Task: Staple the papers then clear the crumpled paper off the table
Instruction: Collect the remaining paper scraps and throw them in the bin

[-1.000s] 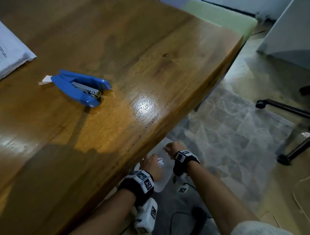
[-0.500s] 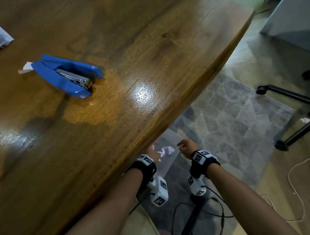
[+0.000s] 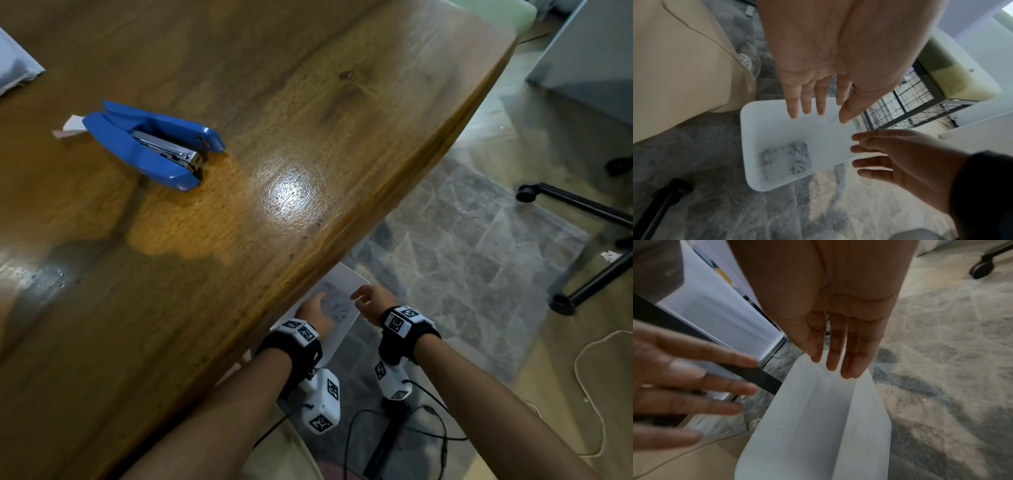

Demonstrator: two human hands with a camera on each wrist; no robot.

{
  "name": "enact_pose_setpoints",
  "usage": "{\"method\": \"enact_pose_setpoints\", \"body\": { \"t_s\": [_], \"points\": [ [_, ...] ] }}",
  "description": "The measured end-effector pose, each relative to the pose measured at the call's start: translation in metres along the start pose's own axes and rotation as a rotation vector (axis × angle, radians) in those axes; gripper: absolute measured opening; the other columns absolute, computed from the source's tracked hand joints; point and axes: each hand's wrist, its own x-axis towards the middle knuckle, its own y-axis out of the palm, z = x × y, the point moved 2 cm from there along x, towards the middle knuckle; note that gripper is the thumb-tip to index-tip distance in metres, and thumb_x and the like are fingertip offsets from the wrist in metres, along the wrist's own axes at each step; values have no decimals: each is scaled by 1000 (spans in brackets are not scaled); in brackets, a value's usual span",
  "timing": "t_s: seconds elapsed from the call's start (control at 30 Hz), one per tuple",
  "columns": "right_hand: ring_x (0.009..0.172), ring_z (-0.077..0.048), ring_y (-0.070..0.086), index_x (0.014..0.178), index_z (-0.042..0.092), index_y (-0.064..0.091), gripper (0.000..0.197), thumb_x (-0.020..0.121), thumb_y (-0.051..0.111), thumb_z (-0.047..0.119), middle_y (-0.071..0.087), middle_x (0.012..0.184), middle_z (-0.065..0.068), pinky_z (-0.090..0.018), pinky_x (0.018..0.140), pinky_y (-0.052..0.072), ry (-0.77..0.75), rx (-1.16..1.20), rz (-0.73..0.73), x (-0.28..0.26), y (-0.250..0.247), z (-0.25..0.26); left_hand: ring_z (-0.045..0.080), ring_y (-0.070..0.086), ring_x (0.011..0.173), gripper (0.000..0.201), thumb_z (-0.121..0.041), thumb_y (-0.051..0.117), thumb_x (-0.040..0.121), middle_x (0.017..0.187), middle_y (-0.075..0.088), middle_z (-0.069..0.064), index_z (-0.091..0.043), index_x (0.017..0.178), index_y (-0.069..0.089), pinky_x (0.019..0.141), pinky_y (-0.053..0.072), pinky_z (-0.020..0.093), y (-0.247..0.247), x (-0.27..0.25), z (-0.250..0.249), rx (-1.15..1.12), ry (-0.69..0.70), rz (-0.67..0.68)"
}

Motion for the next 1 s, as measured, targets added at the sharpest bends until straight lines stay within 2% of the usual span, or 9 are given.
{"method": "enact_pose_setpoints", "body": {
  "t_s": [0.13, 0.3, 0.43, 0.5, 0.57, 0.67, 0.77, 0.9, 1.0],
  "points": [
    [102, -23, 64, 109, 16, 67, 28, 90, 47, 10, 70, 110, -6, -23, 77, 43, -108, -117, -84, -23, -10, 13, 27, 58, 116, 30, -5, 50, 90, 123, 63, 12, -9, 118, 60, 99, 45, 33, 4, -13, -18, -44, 97, -41],
    [95, -29, 64, 97, 14, 65, 18, 85, 53, 18, 70, 99, -10, -36, 83, 52, -238, -224, -118, -71, -36, 35, 28, 58, 111, 33, -7, 48, 87, 122, 60, 12, -11, 119, 55, 92, 46, 33, 7, -51, -47, 11, 282, -108],
    [99, -31, 62, 96, 13, 63, 16, 85, 51, 14, 68, 104, -13, -35, 81, 48, -301, -388, -206, -123, -67, 59, 27, 51, 115, 29, -11, 48, 86, 125, 46, 8, -12, 115, 51, 99, 44, 38, -2, -99, -62, 81, 424, -224],
    [100, -33, 62, 76, 17, 57, 12, 86, 50, 14, 67, 104, -15, -36, 80, 47, -341, -450, -254, -151, -81, 72, 26, 48, 116, 27, -12, 51, 85, 123, 44, 8, -11, 112, 50, 101, 43, 38, -13, -126, -69, 127, 542, -310],
    [96, -33, 63, 60, 22, 40, 29, 85, 51, 14, 67, 100, -16, -36, 77, 47, -377, -478, -310, -179, -92, 87, 25, 48, 111, 27, -12, 53, 83, 118, 43, 8, -10, 108, 47, 97, 44, 37, -29, -156, -74, 164, 668, -422],
    [92, -33, 64, 79, 10, 60, 13, 85, 51, 16, 66, 96, -15, -36, 78, 51, -487, -472, -406, -219, -104, 113, 22, 47, 98, 22, -14, 55, 78, 106, 40, 5, -16, 93, 39, 86, 44, 32, -54, -203, -78, 203, 864, -601],
    [95, -31, 63, 99, 4, 63, 21, 86, 48, 12, 66, 101, -16, -38, 86, 51, -586, -578, -448, -255, -109, 146, 16, 43, 85, 23, -16, 58, 77, 96, 38, 0, -19, 86, 37, 75, 36, 22, -82, -241, -72, 222, 976, -697],
    [92, -28, 63, 93, 13, 63, 15, 84, 52, 18, 69, 96, -9, -29, 71, 42, -744, -676, -547, -289, -113, 198, 17, 48, 84, 18, -19, 62, 79, 97, 42, 1, -14, 91, 50, 75, 36, 19, -129, -279, -47, 248, 969, -804],
    [93, -25, 63, 98, 22, 64, 19, 85, 51, 24, 70, 99, -1, -31, 75, 47, -825, -731, -540, -297, -103, 238, 18, 49, 94, 22, -26, 59, 79, 104, 42, 2, -15, 98, 52, 82, 37, 22, -166, -296, -12, 310, 883, -863]
  ]
}}
